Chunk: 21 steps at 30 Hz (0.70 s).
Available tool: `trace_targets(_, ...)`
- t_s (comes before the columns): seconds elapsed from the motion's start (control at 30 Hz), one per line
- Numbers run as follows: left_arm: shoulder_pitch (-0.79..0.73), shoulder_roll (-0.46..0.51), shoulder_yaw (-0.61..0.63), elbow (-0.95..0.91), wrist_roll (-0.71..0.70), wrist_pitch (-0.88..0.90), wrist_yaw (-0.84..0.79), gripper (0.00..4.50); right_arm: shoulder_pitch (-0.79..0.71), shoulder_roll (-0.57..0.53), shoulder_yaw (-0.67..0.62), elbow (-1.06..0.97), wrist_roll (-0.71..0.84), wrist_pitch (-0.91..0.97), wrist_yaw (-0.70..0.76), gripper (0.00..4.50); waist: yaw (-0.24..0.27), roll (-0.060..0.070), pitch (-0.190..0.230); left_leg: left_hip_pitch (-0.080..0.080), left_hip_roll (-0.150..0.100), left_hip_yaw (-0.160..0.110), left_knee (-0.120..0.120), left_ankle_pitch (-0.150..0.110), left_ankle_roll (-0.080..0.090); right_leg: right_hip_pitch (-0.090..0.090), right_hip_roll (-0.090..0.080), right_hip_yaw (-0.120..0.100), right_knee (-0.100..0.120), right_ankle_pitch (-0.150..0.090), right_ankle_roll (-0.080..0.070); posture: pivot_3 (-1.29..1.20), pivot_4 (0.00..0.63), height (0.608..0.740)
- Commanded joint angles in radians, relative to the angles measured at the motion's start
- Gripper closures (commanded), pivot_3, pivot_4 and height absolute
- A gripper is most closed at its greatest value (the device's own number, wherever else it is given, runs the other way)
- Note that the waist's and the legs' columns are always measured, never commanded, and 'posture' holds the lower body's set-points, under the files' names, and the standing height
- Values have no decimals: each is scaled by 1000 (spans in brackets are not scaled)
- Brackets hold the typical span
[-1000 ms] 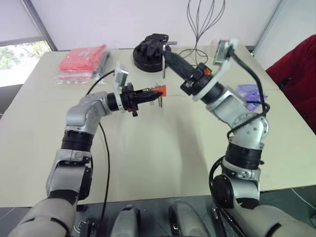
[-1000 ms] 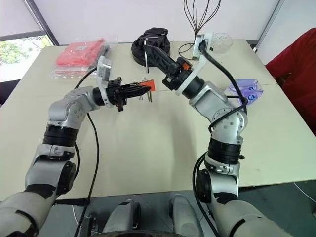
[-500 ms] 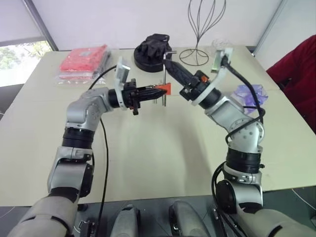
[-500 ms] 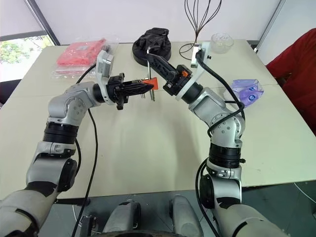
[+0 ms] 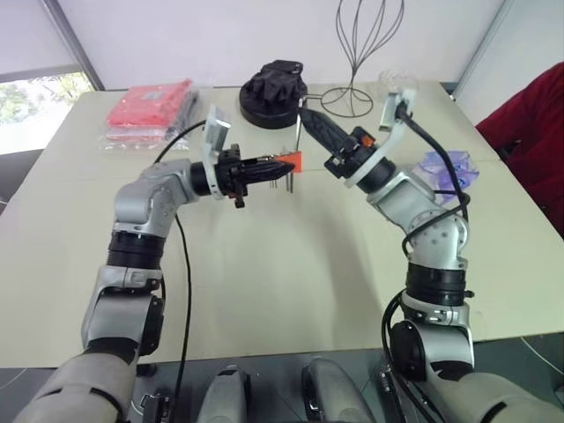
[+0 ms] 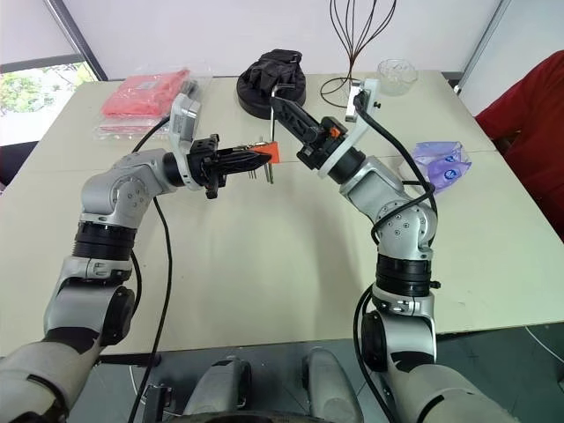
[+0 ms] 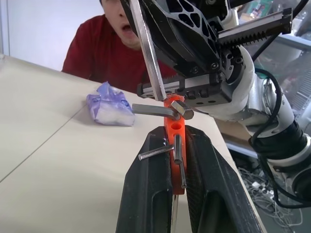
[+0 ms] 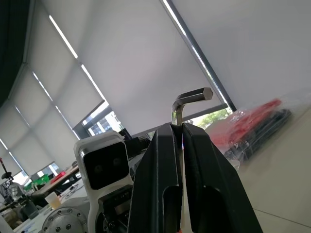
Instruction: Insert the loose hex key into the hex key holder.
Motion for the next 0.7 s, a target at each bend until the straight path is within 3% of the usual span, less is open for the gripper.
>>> trace_targets(0.03, -17, 1, 25, -8, 3, -51, 5, 4500, 11, -2, 17, -35, 18, -2, 16, 4486, 0, 0, 0, 0, 0, 0, 0, 0, 0, 0, 0, 0, 0, 0, 0, 0, 150, 740)
trace_targets(0.7, -19, 12, 36, 4, -10, -44, -1, 4500, 16, -11, 12, -6, 12, -31, 18, 4486, 0, 0, 0, 0, 0, 0, 0, 0, 0, 0, 0, 0, 0, 0, 0, 0, 150, 740)
